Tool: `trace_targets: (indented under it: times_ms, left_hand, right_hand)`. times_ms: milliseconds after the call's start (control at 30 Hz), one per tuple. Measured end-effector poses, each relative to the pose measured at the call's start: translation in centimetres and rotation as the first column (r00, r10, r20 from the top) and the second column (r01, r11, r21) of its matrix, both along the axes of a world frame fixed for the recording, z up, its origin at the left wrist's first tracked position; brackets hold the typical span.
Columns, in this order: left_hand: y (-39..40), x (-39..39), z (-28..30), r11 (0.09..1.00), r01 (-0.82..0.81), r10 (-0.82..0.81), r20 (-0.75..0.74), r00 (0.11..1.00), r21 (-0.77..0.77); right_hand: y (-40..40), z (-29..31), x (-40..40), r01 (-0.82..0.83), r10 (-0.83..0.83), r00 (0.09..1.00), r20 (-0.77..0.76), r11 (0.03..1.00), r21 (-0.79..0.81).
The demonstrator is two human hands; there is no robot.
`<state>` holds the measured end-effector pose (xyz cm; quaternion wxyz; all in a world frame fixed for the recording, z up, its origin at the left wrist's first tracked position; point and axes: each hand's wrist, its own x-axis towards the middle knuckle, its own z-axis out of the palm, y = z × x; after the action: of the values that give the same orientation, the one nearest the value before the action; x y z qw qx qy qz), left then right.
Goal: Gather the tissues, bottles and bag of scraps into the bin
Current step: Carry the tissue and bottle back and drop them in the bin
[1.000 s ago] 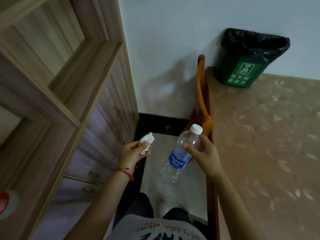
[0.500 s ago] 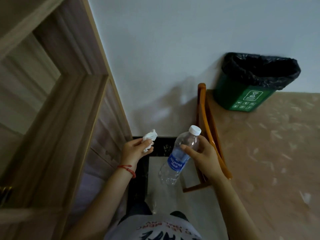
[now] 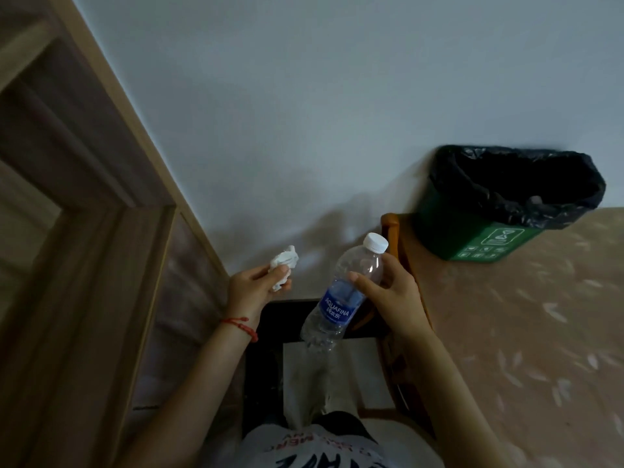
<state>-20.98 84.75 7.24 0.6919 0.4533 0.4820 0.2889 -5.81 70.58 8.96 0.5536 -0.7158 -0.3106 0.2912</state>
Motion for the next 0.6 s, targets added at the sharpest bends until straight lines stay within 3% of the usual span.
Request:
trace_targets:
  times_ms: [267, 600]
  left_hand:
    - [4.4, 6.9, 2.2, 0.999, 0.005, -0.007, 0.062, 0.998, 0.032]
    - [7.7, 15.3, 4.3, 0.966, 0.256, -0.257, 0.12, 0.959, 0.023]
  right_hand:
    - [4.5, 1.4, 6.5, 0.04, -0.039, 0.999, -0.028, 0.998, 0.041]
    - [4.4, 3.7, 11.0, 0.26, -0.248, 0.963, -0.108, 0.959, 0.113]
